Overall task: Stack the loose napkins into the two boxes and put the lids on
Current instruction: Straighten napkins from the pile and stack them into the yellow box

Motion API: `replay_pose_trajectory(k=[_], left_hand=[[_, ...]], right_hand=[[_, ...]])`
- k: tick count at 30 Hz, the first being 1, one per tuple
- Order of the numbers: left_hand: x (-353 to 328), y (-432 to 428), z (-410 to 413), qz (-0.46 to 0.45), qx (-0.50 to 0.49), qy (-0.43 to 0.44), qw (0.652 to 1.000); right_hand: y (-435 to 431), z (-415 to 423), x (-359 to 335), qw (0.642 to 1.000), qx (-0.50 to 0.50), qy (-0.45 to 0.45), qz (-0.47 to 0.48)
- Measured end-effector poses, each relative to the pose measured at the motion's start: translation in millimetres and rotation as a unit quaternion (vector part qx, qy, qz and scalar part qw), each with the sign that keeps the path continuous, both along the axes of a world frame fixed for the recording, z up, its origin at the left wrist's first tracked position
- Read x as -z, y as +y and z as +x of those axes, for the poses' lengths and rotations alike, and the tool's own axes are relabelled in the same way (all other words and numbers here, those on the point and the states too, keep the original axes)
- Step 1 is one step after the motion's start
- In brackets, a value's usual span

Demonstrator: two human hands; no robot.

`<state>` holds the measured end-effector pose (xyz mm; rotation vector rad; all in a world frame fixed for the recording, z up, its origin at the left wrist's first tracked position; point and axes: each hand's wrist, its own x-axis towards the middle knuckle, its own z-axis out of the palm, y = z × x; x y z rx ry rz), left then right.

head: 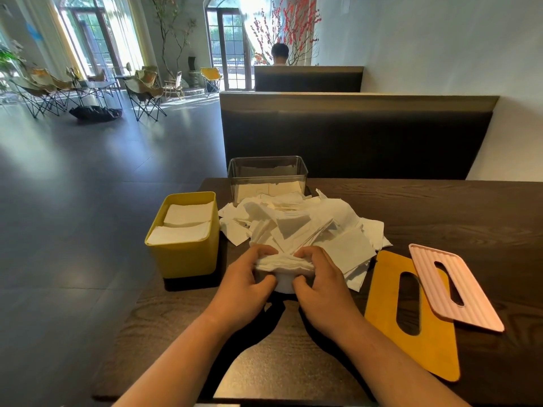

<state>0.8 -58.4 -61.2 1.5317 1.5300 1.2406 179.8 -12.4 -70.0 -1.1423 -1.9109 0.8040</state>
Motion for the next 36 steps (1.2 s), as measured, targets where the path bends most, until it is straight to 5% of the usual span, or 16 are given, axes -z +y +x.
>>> replay_pose_trajectory(k=[7, 21, 25, 31, 36], left_hand=[[-3.0, -2.9, 0.3, -0.032, 0.026, 0.011, 0.999], [-62.3, -14.0, -28.4, -0.007, -0.037, -0.072, 0.997], [-89.8, -15.0, -59.8, 0.026, -0.106, -0.044, 0.993], [-120.9, 1.3, -115.4, -0.003, -0.176, -0.034, 0.984], [-120.1, 25.7, -161.7, -0.058, -0.205, -0.015, 0.977]], right_hand=[[-1.6, -3.5, -1.0, 0.997, -0.031, -0.058, -0.042], [-2.9, -21.4, -63.7, 0.994, -0.065, 0.049, -0.076], [-1.1, -50.7, -96.5, 0.989, -0.097, 0.062, -0.091], [29.8, -113.3, -135.8, 0.99, -0.114, -0.034, -0.074], [68.6, -165.4, -140.5, 0.98, -0.112, -0.016, -0.162]])
